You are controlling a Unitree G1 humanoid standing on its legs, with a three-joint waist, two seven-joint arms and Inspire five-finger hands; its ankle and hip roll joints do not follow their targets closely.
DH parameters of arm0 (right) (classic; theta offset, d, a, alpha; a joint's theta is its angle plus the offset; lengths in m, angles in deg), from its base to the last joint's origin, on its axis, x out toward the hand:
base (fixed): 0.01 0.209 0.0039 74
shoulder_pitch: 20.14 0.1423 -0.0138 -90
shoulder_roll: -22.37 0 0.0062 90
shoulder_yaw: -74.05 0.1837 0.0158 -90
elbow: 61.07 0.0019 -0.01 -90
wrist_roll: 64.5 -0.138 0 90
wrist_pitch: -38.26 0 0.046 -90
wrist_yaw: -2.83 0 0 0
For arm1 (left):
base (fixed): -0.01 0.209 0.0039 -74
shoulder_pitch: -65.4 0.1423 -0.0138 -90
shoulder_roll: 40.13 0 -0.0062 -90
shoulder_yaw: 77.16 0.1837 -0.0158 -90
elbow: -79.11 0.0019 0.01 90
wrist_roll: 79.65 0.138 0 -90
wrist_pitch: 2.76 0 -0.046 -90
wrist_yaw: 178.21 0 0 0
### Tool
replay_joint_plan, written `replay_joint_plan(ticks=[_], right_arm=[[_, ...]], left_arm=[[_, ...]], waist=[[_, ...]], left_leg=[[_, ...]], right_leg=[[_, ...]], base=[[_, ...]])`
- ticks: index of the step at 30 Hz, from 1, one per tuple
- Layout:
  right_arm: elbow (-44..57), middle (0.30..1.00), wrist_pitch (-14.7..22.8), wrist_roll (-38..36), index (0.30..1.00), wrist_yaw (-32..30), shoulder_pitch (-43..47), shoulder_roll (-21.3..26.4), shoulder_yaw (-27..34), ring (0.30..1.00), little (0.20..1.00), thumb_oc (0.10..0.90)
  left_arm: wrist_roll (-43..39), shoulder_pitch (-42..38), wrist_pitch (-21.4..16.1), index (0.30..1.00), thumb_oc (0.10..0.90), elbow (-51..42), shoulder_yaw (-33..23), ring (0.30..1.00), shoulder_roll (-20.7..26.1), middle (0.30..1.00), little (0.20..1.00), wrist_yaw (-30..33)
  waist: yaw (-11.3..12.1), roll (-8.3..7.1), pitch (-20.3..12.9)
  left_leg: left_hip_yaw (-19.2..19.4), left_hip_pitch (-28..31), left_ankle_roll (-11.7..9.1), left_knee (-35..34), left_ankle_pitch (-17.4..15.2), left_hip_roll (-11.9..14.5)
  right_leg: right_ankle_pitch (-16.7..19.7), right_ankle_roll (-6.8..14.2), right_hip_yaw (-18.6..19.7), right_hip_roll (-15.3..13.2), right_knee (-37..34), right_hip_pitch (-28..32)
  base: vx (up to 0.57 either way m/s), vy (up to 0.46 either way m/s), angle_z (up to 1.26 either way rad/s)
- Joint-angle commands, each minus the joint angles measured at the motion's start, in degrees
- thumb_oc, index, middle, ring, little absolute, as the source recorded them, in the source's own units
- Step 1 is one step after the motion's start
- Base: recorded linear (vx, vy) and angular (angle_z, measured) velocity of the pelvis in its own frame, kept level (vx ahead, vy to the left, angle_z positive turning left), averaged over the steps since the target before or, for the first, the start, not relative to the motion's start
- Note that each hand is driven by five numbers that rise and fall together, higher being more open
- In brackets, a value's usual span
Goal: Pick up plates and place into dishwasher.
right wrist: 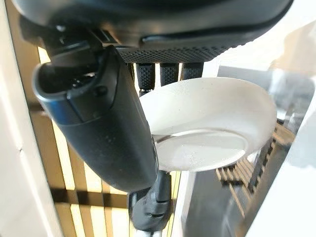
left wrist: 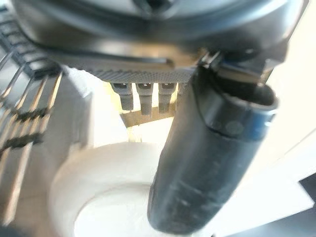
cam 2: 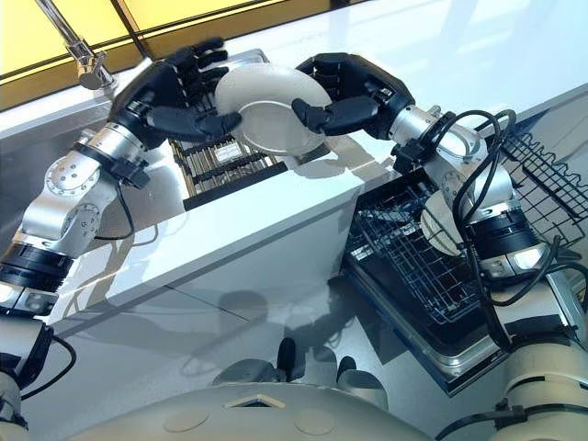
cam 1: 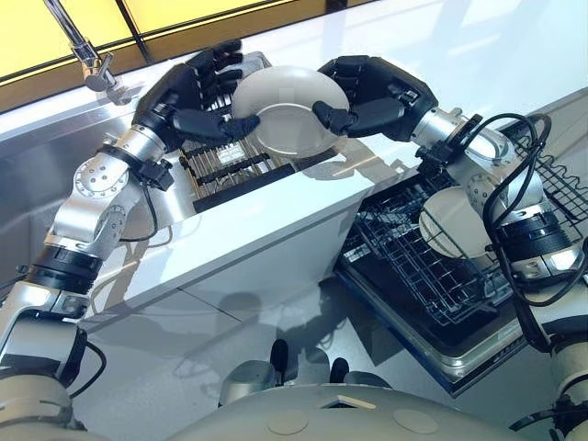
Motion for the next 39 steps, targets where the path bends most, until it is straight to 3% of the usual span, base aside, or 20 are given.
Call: replay_joint_plan(ticks=[1,9,14,19,22,27,30,35,39], right_arm=[[0.21,0.3,9.6,-0.74,0.3,-4.59,4.31,4.88,7.54,0.3,0.2,0.1],[-1.08,0.3,13.33,-0.47,0.3,-9.74,3.23,5.61,11.18,0.3,0.2,0.1],[-0.76,0.3,20.28,0.84,0.3,-18.57,2.11,6.05,15.02,0.3,0.2,0.1],[4.92,0.3,24.76,4.98,0.3,-26.29,-1.89,6.5,21.17,0.3,0.2,0.1],[7.0,0.3,27.28,10.0,0.3,-30.04,-4.97,6.74,24.04,0.3,0.2,0.1],[10.46,0.3,28.04,17.83,0.3,-35.52,-12.43,8.09,30.68,0.3,0.2,0.1],[12.29,0.3,28.44,26.17,0.3,-40.45,-18.99,8.72,35.48,0.3,0.2,0.1],[15.32,0.3,27.59,25.22,0.3,-34.21,-31.38,5.44,43.65,0.3,0.2,0.1],[15.43,0.3,26.18,25.46,0.3,-27.84,-36.71,2.2,45.35,0.3,0.2,0.1]], left_arm=[[-1.99,-9.81,-8.08,0.9,0.8,2.89,-6.89,0.9,1.11,0.9,0.9,2.72],[-1.5,-8.27,-7.29,0.9,0.8,2.83,-8.19,0.9,0.8,0.9,0.9,3.92],[2.38,-6.7,-6.83,0.9,0.8,5.01,-9.3,0.9,1.85,0.9,0.9,5.77],[7.25,-1.35,-5.14,0.9,0.8,5.52,-12.44,0.9,2.21,0.9,0.9,6.36],[9.08,1.62,-5.16,0.9,0.8,5.27,-14.05,0.9,1.91,0.9,0.9,6.75],[17.01,7.63,-6.06,0.9,0.8,3.96,-18.02,0.9,1.52,0.9,0.9,9.21],[19.46,11.49,-5.88,0.9,0.8,2.51,-20.49,0.9,0.9,0.9,0.9,9.8],[21.61,17.25,-6.49,0.9,0.8,0.54,-25.34,0.9,-1.73,0.9,0.9,10.12],[22.68,19.18,-7.57,0.9,0.8,0.81,-27.2,0.9,-3.13,0.9,0.9,10.25]], waist=[[0.52,1.69,-7.57],[0.47,1.94,-7.2],[0.36,1.99,-7.18],[-0.13,2.06,-7.09],[-0.5,2.02,-7.17],[-1.76,1.89,-7.08],[-2.8,1.93,-6.9],[-4.97,2.23,-6.12],[-6.24,2.57,-5.68]], left_leg=[[2.2,2.43,-2.62,0.08,-7.4,0.58],[2.22,2.69,-2.46,0.08,-7.23,0.5],[2.57,2.96,-2.25,0.08,-7.52,0.38],[2.99,3.07,-1.9,0.08,-7.91,0.31],[3.25,2.97,-1.66,0.08,-8.03,0.29],[4.22,3.01,-1.36,0.08,-8.31,0.43],[5.1,2.98,-1.11,0.08,-8.49,0.61],[6.86,3.31,-0.6,0.08,-8.87,0.88],[8.17,3.54,-0.39,0.08,-9.07,0.96]], right_leg=[[-7.02,0.56,0.67,3.21,4.44,-1.37],[-7.4,0.52,0.41,2.99,6.08,-1.8],[-7.43,0.72,0.44,2.93,6.46,-1.97],[-7.43,0.85,1.0,3.01,6.43,-2.18],[-7.35,0.88,1.5,3.09,6.39,-2.44],[-7.27,0.97,2.52,3.24,6.34,-2.87],[-7.26,0.98,3.4,3.39,6.56,-3.41],[-7.34,1.29,4.57,3.28,7.3,-4.23],[-7.29,1.52,5.27,3.2,7.85,-4.9]], base=[[0.04,0.008,0.04],[-0.01,0.006,0.02],[0.02,0.007,0.0],[0.03,0.025,0.01],[0.04,0.024,-0.03],[0.04,0.029,-0.09],[0.03,0.043,-0.16],[0.02,0.04,-0.21],[0.0,0.039,-0.24]])
